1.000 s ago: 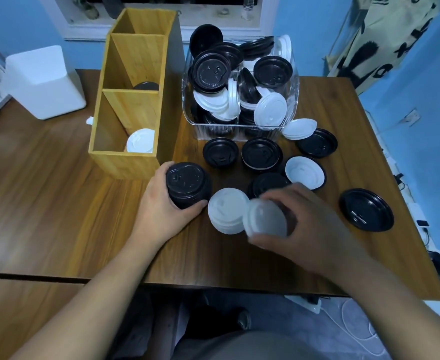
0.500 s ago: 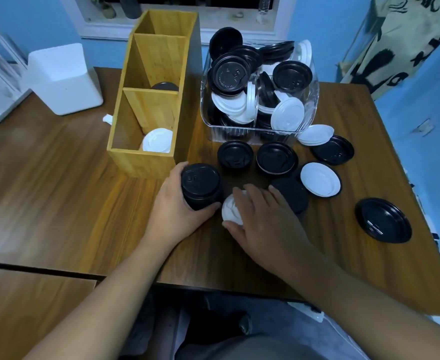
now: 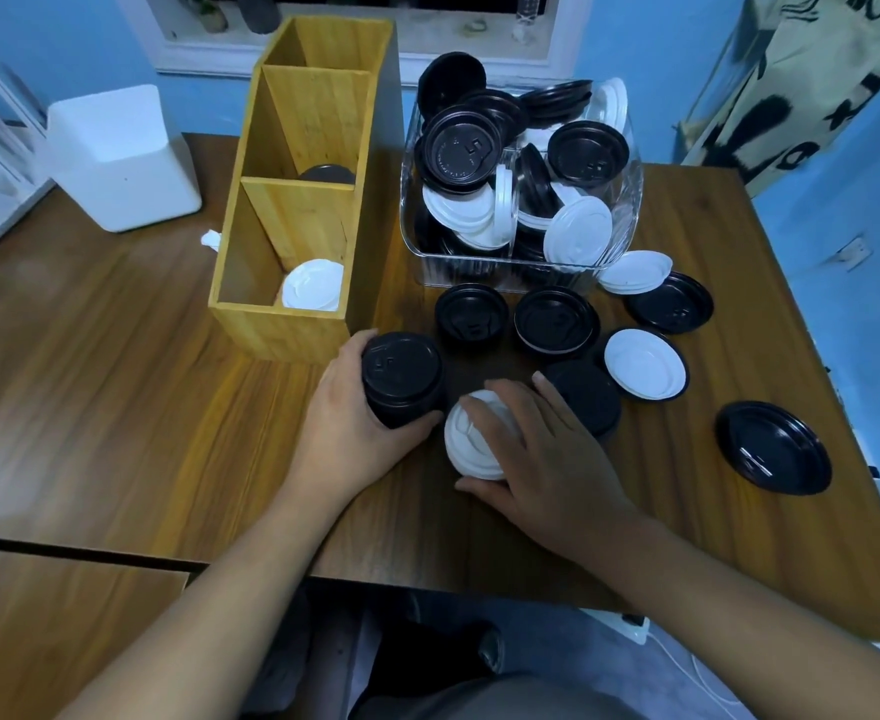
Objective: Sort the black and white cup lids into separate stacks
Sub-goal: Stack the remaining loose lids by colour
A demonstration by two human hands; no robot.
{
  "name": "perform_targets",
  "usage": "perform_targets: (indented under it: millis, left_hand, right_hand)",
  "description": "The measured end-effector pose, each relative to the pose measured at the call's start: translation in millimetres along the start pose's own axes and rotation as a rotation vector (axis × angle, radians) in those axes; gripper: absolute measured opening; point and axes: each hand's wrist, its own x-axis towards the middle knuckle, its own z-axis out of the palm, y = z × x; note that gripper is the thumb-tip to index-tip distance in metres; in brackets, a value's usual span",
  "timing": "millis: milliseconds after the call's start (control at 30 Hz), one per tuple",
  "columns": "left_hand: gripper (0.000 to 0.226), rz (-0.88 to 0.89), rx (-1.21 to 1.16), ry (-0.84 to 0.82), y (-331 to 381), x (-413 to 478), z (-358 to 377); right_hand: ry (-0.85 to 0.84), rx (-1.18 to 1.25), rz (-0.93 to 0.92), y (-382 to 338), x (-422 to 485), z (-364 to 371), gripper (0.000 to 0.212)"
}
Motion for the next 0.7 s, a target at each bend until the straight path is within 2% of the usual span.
perform_targets:
  millis: [167, 267, 467, 600, 667, 700]
  left_hand:
    - [0.1, -0.001, 0.0, -0.002, -0.4, -0.6, 0.2]
    - [0.1, -0.004, 0.004, -0.001, -0.2, -0.8, 0.2]
    - [0.097, 0.016, 0.004, 0.005, 1.3, -1.1, 0.8]
    - [0.097, 0.022, 0.012, 0.014, 1.8, -0.9, 2.2]
    - [0.097, 0.013, 0.006, 0.014, 1.1, -0.6, 2.4]
    - [0.098, 0.005, 0.002, 0.012, 0.6, -0.4, 2.4]
  right_hand:
    - [-0.13, -0.036, -0.029, 3.5, -5.0, -11.7, 0.082]
    - [-0.204, -0.072, -0.113, 15.3, -10.6, -18.5, 0.081]
    - [-0.224, -0.143, -0.214, 33.6, -10.2, -15.0, 0.076]
    - [-0.267, -0.13, -0.177, 31.8, -8.1, -22.4, 0.085]
    - [-0.228, 0.008, -0.074, 36.0, -9.4, -34.7, 0.085]
    - [-0.164, 0.099, 0.02, 40.8, -10.9, -42.5, 0.077]
